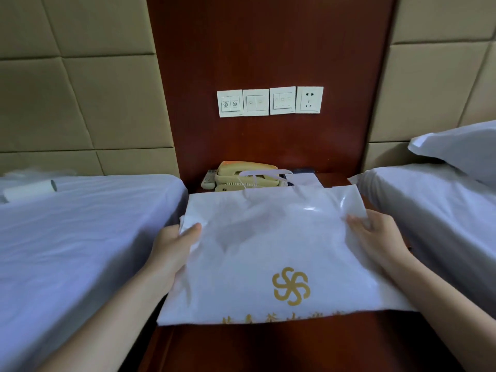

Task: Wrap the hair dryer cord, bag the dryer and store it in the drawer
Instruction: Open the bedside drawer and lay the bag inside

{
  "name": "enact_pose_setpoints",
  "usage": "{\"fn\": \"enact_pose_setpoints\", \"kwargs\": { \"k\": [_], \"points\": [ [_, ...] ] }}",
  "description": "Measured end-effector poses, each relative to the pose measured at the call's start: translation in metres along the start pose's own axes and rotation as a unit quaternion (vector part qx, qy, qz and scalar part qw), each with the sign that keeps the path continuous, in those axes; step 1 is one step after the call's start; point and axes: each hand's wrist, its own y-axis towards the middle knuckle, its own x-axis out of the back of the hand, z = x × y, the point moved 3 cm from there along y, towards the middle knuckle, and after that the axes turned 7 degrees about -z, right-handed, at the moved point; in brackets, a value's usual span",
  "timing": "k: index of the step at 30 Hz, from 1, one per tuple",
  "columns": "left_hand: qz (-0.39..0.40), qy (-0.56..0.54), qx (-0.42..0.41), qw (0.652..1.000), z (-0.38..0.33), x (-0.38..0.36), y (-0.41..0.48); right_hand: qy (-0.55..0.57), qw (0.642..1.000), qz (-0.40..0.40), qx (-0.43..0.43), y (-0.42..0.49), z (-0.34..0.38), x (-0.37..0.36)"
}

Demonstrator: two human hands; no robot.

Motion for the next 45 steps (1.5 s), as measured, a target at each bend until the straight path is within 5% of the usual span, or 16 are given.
{"fn": "enact_pose_setpoints", "kwargs": {
  "k": [8,15,23,29,33,36,38,40,42,45],
  "points": [
    [0.071,0.109,-0.003,0.991,0.031,0.002,-0.056,-0.031,0.998,0.040,-0.034,-0.071,-0.034,0.053],
    [0.090,0.181,0.054,0.978,0.070,-0.015,-0.042,-0.111,0.989,0.071,-0.067,-0.064,-0.072,0.034],
    [0.088,0.200,0.023,0.976,0.088,-0.043,-0.012,-0.153,0.975,0.073,-0.143,-0.040,-0.096,0.008],
    [0.074,0.361,-0.065,0.927,0.108,-0.055,-0.002,-0.174,0.977,0.054,-0.107,-0.040,-0.105,-0.010],
    [0.006,0.583,-0.168,0.795,0.100,-0.055,-0.008,-0.274,0.957,0.062,-0.075,-0.043,-0.101,-0.008],
    [-0.047,0.614,-0.295,0.730,0.082,-0.056,-0.017,-0.282,0.958,-0.014,0.040,-0.044,-0.079,-0.001],
    [-0.025,0.557,-0.407,0.723,0.074,-0.067,-0.025,-0.271,0.946,-0.037,0.176,-0.045,-0.056,-0.006],
    [0.075,0.451,-0.466,0.758,0.064,-0.089,-0.038,-0.248,0.934,0.011,0.257,-0.043,-0.034,-0.023],
    [0.176,0.403,-0.439,0.784,0.060,-0.114,-0.052,-0.221,0.932,0.092,0.272,-0.040,-0.019,-0.049],
    [0.222,0.453,-0.404,0.763,0.077,-0.139,-0.059,-0.204,0.926,0.172,0.266,-0.042,-0.015,-0.083]
  ]
}}
